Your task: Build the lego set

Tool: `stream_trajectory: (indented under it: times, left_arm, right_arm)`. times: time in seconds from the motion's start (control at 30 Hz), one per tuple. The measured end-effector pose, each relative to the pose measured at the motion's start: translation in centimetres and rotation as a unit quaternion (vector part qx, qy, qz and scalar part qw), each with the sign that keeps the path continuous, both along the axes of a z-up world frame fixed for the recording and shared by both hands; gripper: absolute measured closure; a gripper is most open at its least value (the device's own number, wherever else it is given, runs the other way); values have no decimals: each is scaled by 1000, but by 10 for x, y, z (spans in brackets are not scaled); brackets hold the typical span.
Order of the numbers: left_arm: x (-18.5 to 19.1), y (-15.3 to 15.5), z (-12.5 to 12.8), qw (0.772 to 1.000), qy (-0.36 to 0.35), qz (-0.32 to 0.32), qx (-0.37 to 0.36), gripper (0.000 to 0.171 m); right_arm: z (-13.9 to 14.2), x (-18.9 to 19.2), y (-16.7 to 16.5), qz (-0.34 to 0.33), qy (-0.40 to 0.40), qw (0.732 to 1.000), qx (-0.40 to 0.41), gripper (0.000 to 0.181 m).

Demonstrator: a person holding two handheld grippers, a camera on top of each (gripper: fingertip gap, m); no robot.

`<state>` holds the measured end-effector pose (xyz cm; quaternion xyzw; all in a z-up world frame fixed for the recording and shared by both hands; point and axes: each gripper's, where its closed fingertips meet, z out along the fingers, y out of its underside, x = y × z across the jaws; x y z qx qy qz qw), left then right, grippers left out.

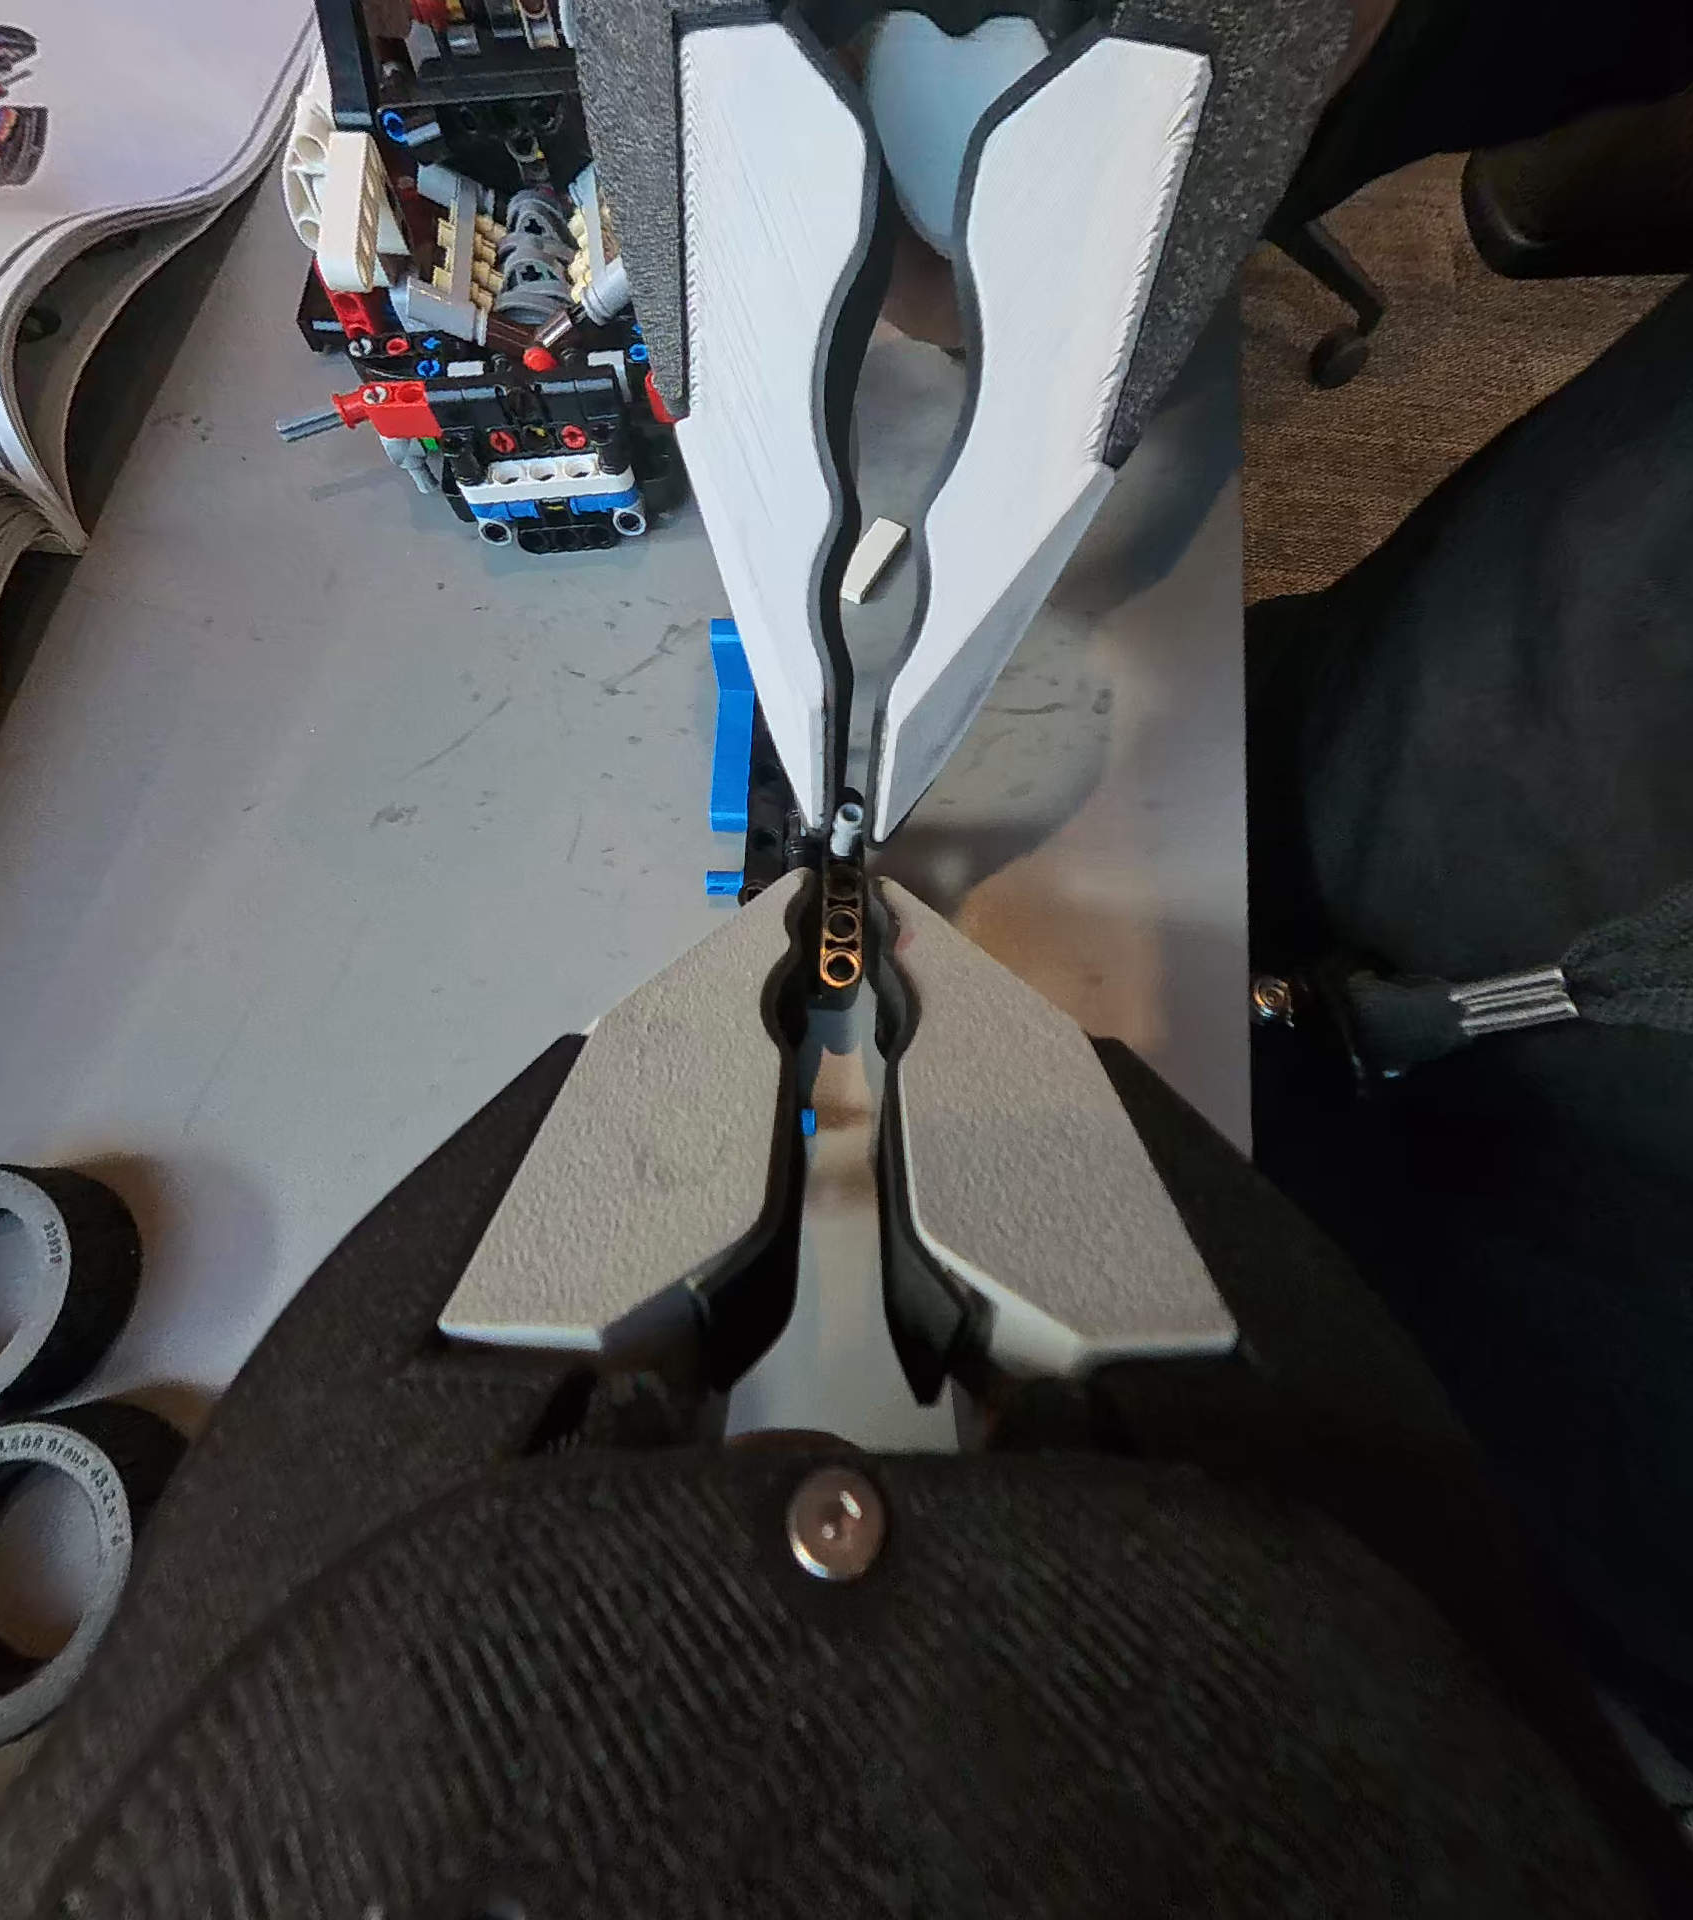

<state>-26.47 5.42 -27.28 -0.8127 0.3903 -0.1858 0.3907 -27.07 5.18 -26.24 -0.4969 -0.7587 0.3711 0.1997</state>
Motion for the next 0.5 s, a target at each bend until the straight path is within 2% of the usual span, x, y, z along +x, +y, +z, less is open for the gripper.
stream_trajectory:
  times: [0.27, 0.5]
  left_arm:
    - [1, 1, 0, 1000, -3, 6, -6, 167]
    - [0, 0, 0, 1000, -2, 6, -2, 167]
  right_arm:
    - [-3, -2, 0, 42, -54, 994, 84, 177]
    - [-1, 2, 1, 65, -24, 996, 63, 177]
